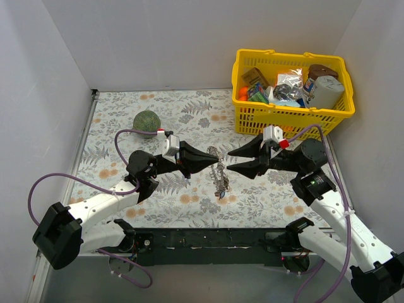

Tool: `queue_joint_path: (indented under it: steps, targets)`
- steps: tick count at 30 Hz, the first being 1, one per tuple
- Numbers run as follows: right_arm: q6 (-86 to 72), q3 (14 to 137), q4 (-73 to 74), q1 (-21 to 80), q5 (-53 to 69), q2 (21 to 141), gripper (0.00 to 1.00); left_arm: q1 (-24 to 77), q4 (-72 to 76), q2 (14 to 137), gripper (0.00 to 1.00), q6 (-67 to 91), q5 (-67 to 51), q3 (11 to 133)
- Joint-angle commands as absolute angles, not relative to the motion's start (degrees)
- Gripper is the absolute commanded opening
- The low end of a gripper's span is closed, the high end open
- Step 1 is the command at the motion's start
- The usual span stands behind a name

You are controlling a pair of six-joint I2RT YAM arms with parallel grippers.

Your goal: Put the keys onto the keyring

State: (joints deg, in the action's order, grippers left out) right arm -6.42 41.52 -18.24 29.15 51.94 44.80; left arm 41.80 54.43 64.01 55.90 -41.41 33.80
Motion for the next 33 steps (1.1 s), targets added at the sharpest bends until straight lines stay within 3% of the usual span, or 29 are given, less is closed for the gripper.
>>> queue_joint_path:
  steps: [1,11,22,26,30,33]
  targets:
    - [-10.2,41.1,-24.9,29.0,55.0,45.9,0.52,41.6,56.2,62.1,0.0,55.4,-41.1,35.8]
    - [-14.6,39.8,-31.3,29.4,56.2,49.5,0.45,41.7,56.0,62.3,0.0,55.5,-41.4,35.9]
    - [-17.8,39.0,-36.1,30.0,56.4,51.7,0.31,41.6,56.2,63.3,0.0,56.1,-42.5,36.4]
    - [-18.0,38.8,-36.7,30.1,56.8,51.6,0.22,41.6,55.4,63.6,0.0,56.1,-43.1,36.8]
    - [-17.7,39.3,-35.9,30.2,57.2,52.1,0.02,41.6,54.6,63.8,0.0,56.1,-43.8,37.1]
    - [-15.9,40.3,-32.5,30.3,57.0,52.4,0.01,41.6,52.9,63.9,0.0,55.6,-44.2,37.5]
